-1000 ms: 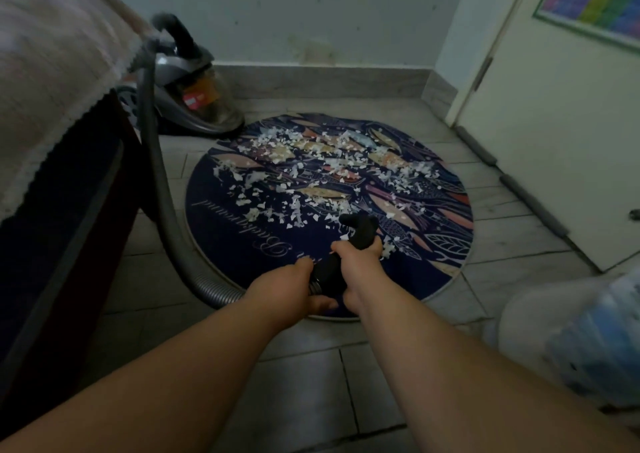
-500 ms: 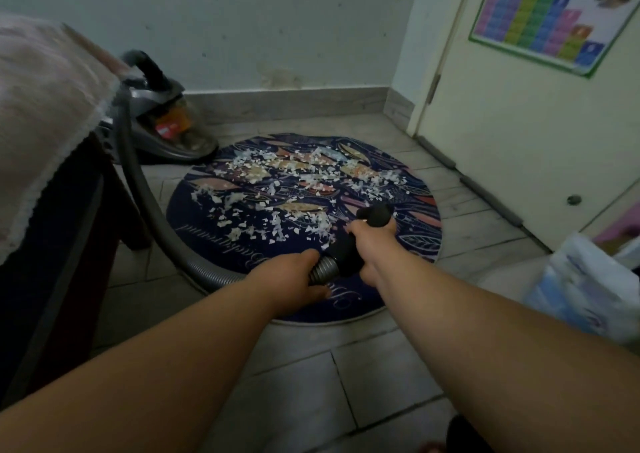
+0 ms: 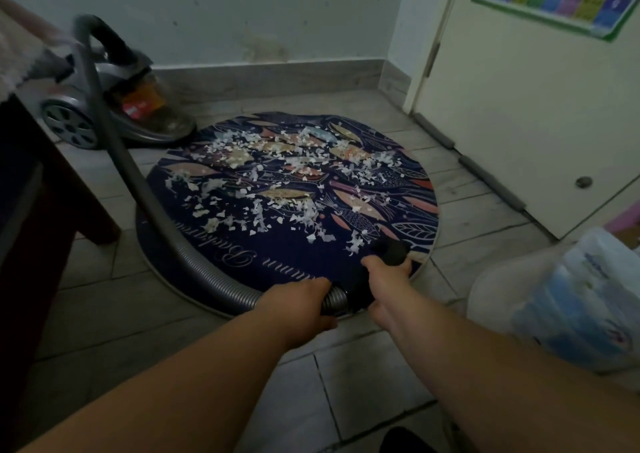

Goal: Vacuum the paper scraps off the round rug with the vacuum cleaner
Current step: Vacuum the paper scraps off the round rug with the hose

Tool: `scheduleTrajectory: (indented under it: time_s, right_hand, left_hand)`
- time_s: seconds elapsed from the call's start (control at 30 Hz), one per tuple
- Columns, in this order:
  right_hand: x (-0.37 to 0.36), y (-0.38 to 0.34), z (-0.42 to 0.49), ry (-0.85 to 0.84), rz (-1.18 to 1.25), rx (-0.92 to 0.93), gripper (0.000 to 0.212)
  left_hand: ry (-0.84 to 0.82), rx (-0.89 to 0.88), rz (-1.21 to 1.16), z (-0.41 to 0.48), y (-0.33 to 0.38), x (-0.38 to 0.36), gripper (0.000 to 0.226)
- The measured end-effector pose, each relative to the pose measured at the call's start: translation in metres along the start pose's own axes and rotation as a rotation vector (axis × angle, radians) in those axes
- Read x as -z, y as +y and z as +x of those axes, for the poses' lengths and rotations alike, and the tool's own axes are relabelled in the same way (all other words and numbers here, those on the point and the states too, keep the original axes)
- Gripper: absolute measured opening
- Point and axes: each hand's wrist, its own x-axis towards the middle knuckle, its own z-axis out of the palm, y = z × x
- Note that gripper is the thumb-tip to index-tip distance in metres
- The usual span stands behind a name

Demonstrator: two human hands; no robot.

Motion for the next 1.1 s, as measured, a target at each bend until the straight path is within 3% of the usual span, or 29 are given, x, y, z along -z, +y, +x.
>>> scheduleTrajectory:
  time_s: [1.1]
  right_hand:
    - [-0.018,0.02,0.005,-0.137,-0.093,-0.086,0.093]
  left_hand:
    - [-0.047,0.109,0.023,-0.012,-0.016,-0.005,0.048]
